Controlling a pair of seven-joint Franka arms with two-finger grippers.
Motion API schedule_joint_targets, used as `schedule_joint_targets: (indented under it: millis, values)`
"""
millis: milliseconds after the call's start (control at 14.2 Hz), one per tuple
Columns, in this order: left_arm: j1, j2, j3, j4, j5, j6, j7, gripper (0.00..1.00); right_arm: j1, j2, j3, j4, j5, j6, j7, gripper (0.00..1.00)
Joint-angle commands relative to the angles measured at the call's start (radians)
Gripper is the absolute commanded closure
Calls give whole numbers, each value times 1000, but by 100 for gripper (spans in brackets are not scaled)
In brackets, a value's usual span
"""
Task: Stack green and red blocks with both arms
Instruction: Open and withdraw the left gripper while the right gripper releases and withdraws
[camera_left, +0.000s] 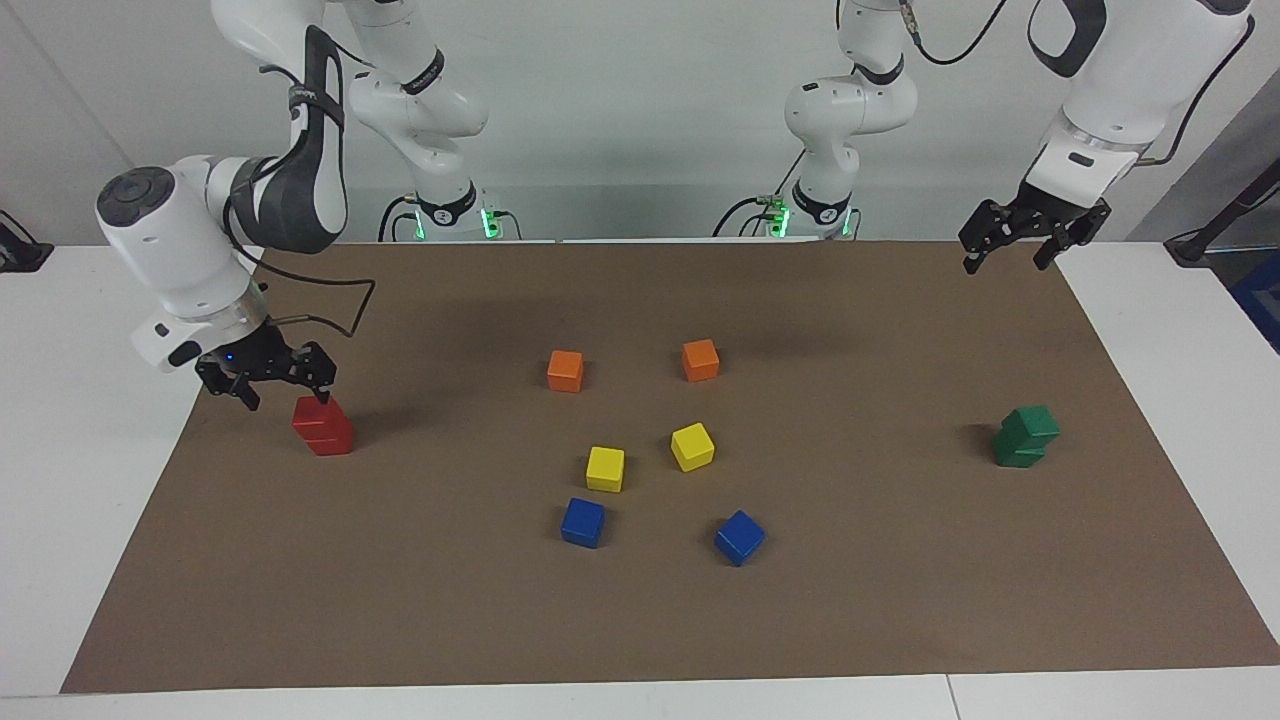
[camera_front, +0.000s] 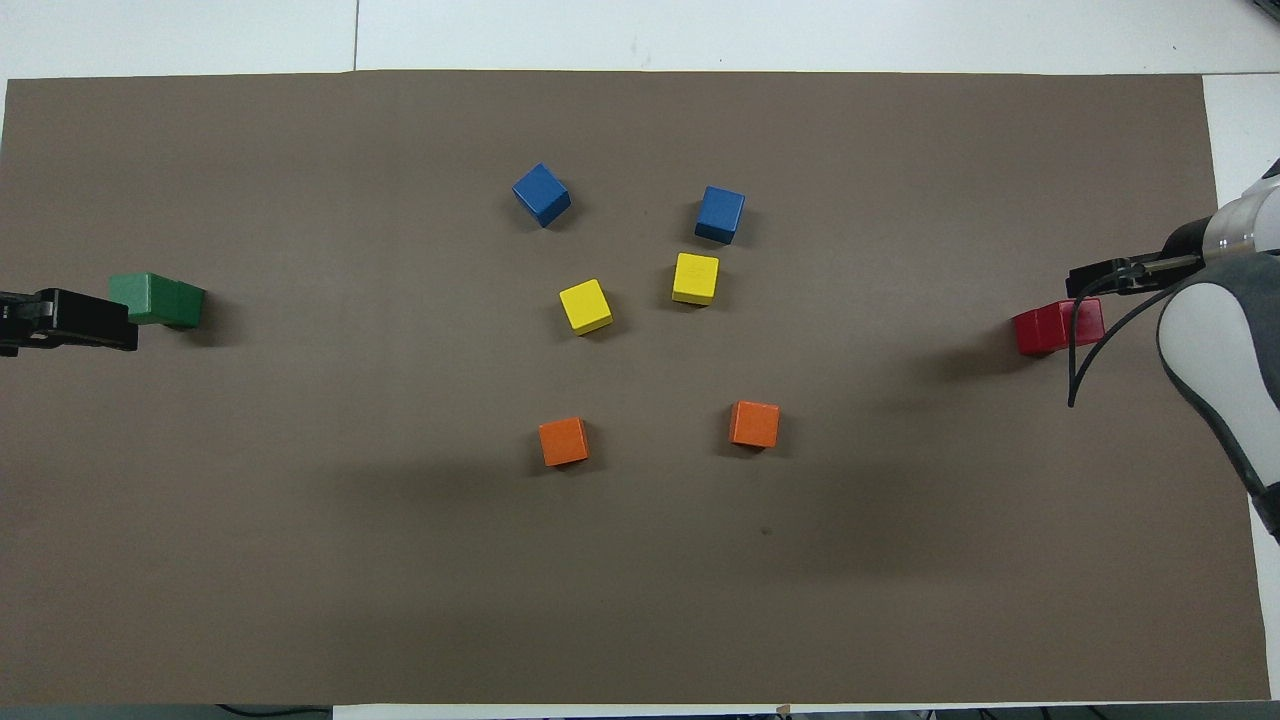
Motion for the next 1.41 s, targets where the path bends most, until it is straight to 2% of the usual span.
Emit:
schedule_joint_targets:
  millis: [0, 281, 422, 562, 773, 1125, 1335]
  values:
    - [0, -39, 5, -32, -11, -11, -8, 0, 31, -68, 7, 53, 6, -138, 57, 0]
    - [-9, 7, 8, -29, -11, -29, -7, 0, 34, -92, 30, 173, -6, -359, 96, 0]
    - [-23, 27, 18, -22, -11, -32, -8, 0, 34, -77, 30, 286, -7, -498, 104, 0]
    - [-25, 33, 17, 14, -11, -57, -8, 0, 34, -45, 31, 383, -9, -589, 111, 0]
    - [-31, 57, 15, 34, -14, -74, -8, 0, 57, -40, 30, 393, -7, -595, 111, 0]
    - [-17, 25, 12, 29, -13, -48, -4, 0, 114, -40, 14, 394, -9, -597, 153, 0]
    - [-14, 25, 12, 28, -13, -17, -5, 0, 169, -37, -56, 396, -4, -602, 160, 0]
